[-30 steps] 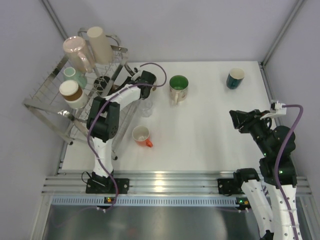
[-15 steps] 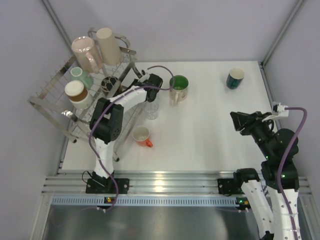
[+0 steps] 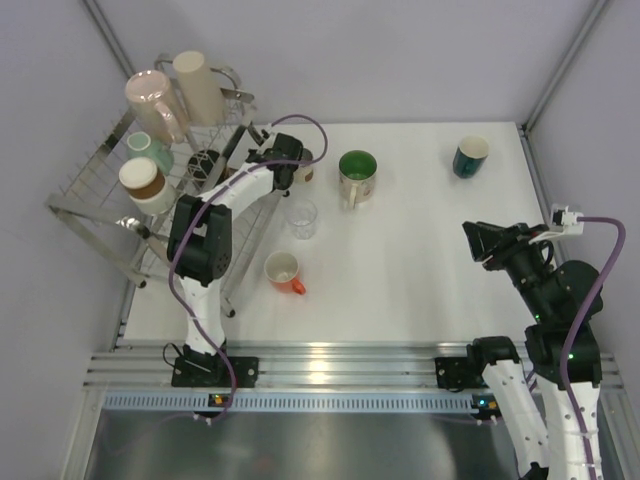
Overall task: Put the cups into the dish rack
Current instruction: Place the cup upside down on the dish rack
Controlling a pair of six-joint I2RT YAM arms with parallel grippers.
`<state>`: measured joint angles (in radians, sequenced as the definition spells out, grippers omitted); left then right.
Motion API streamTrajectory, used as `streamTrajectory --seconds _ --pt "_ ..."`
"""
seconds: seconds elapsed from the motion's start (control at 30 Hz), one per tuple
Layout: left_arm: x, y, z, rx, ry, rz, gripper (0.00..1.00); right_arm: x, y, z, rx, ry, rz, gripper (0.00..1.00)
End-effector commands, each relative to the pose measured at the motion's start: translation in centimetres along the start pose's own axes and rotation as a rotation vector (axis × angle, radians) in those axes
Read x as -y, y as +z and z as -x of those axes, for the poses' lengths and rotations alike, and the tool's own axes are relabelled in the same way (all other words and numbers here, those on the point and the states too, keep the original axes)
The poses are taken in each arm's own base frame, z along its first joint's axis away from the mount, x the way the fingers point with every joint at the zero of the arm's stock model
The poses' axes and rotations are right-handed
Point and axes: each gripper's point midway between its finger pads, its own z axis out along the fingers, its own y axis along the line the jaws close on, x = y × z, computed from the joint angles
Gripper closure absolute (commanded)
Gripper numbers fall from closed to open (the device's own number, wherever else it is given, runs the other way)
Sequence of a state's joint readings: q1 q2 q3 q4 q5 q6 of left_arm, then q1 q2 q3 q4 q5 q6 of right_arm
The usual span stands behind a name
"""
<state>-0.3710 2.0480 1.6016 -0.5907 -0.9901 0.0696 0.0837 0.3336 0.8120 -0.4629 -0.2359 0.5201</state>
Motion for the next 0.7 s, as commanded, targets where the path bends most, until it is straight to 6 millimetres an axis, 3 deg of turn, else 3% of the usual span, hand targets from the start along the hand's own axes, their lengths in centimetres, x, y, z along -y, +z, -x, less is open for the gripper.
streamTrajectory --seconds 0.0,0.37,0.67 --pt "-3.1 0.4 1.1 0.013 -0.157 -0.009 1.00 -0.9 0.1 0.7 0.021 -0.002 0.038 0.62" --pt "-0.7 -1.5 1.7 0.043 -0.142 -0.139 1.00 -0.6 0.3 0.1 0.016 0.005 0.035 0.61" --pt "-1.5 -0.9 -1.7 -0.062 -0.089 -0.033 1.00 -0.5 0.2 0.0 0.017 0.005 0.034 0.61"
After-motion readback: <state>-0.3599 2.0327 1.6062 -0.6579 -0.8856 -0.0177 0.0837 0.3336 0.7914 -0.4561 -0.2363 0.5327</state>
